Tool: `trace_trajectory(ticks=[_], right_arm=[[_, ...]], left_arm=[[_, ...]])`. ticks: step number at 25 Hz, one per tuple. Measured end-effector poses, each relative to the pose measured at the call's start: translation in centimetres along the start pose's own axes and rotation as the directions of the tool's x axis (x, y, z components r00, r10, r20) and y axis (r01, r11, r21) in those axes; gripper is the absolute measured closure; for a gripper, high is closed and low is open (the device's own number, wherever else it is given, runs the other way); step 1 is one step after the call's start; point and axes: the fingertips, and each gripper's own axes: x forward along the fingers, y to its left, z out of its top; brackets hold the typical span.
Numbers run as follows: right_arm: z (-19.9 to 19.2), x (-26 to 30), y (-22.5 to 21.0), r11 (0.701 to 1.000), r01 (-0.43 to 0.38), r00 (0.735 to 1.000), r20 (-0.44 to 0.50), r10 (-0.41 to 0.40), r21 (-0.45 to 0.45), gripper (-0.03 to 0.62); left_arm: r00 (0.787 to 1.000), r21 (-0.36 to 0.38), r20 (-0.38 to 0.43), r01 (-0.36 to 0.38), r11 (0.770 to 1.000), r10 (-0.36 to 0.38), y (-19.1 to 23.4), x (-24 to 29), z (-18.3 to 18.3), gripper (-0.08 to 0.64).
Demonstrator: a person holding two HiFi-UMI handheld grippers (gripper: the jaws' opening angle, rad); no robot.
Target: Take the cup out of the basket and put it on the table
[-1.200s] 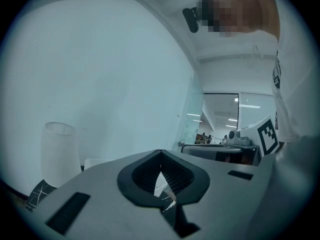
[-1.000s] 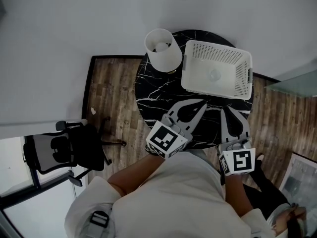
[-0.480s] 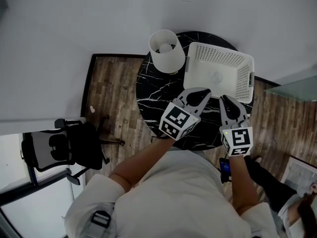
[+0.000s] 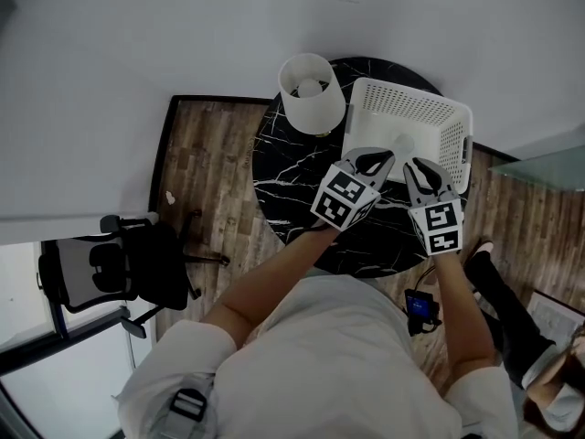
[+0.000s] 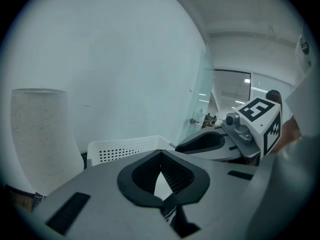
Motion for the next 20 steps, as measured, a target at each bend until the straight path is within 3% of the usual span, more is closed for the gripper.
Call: trace_trajectory(ticks=[8,20], right_arm=[[-1.9,4.0,-0.5,0.987,-0.112,0.982,-0.164,0.093,-0.113,0.541],[-6.6,8.8,-1.7,0.950,-0.247,0.904,-0.399,0.155,-0.190,0.541]], left_arm=[[0.997,-0.015,-0.075,-0.008,1.000,0.007,2.3,2.5,-0.9,0.554],[0.983,-0.044,-0.182,-0.018,0.999,0.010,4.9,6.2,-2.1,0.554]])
